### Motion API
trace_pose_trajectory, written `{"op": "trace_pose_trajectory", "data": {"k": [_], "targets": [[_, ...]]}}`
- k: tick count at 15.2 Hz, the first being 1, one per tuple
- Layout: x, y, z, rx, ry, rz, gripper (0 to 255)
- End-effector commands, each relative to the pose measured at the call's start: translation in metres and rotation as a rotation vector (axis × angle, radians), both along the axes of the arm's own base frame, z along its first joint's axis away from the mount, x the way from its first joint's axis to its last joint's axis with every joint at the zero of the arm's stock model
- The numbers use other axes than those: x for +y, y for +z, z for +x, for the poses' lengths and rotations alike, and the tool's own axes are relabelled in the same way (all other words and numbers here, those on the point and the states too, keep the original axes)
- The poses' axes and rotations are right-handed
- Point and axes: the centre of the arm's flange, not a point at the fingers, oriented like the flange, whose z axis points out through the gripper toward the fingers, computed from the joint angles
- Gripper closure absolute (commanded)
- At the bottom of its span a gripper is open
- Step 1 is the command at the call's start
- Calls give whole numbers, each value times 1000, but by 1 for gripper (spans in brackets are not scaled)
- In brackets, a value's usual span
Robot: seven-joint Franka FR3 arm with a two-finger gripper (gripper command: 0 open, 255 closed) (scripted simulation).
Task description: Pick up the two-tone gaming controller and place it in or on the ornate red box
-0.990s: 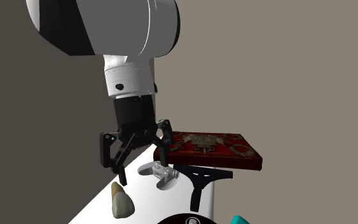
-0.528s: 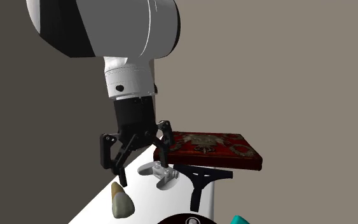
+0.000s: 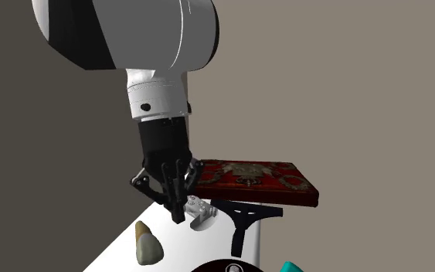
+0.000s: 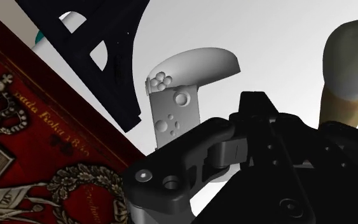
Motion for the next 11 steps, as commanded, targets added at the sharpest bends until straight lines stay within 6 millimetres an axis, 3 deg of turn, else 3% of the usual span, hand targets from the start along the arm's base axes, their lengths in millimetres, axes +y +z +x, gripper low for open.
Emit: {"op": "trace_pose_trajectory", "data": {"k": [1, 2, 3, 7, 11], "targets": [[0, 0, 0, 0, 0, 0, 255], [0, 0, 0, 0, 0, 0, 255], [0, 0, 0, 0, 0, 0, 0], [-38, 19, 15, -158, -83, 79, 0], [-38, -3, 15, -158, -83, 79, 0]]}}
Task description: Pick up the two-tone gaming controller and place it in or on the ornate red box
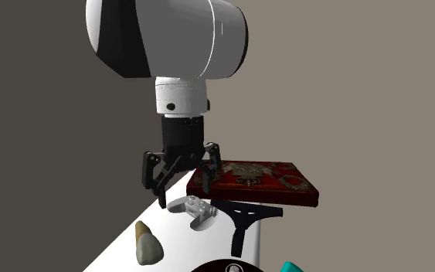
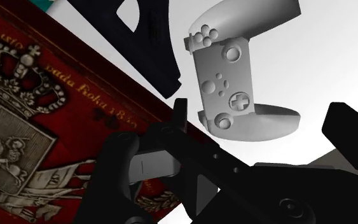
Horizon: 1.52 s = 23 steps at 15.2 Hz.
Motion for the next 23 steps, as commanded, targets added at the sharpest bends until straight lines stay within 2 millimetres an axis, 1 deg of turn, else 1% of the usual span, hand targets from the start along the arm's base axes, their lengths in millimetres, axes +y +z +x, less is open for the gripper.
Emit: {"op": "trace_pose_trajectory", "data": {"k": [1, 4, 11, 12, 20, 23], "targets": [[0, -11, 0, -3, -1, 1, 0], [0, -24, -1, -3, -1, 1, 0], [0, -24, -1, -3, -1, 1, 0], [0, -24, -2, -3, -1, 1, 255], [1, -28, -3, -3, -1, 1, 255], [0, -14, -1, -3, -1, 1, 255]]}}
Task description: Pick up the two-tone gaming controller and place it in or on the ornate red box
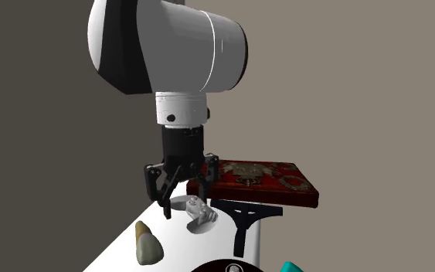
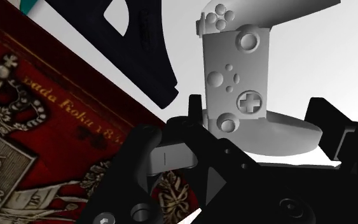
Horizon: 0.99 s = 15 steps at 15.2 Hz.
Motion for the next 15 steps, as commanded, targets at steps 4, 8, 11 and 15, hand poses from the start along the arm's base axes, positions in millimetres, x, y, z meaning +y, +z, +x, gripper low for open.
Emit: {"op": "trace_pose_trajectory", "data": {"k": [4, 8, 11, 15], "targets": [[-1, 25, 0, 2, 0, 0, 255], [-1, 46, 0, 2, 0, 0, 255], [-1, 62, 0, 2, 0, 0, 255], [-1, 83, 0, 2, 0, 0, 255]]}}
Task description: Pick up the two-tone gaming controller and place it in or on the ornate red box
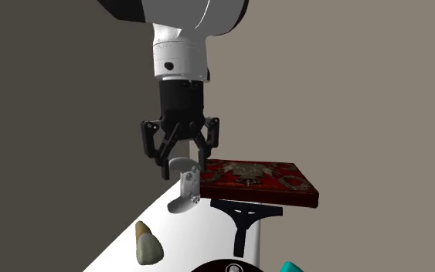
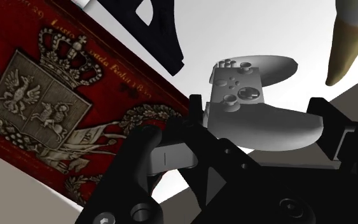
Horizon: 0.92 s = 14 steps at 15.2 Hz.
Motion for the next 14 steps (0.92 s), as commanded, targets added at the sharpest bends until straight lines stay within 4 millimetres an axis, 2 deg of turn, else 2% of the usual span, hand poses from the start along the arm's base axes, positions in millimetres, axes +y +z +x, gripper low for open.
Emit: {"op": "trace_pose_trajectory", "data": {"k": [1, 6, 14], "targets": [[0, 11, 0, 0, 0, 0, 255], [0, 36, 0, 0, 0, 0, 255], [-96, 35, 45, 0, 0, 0, 255]]}}
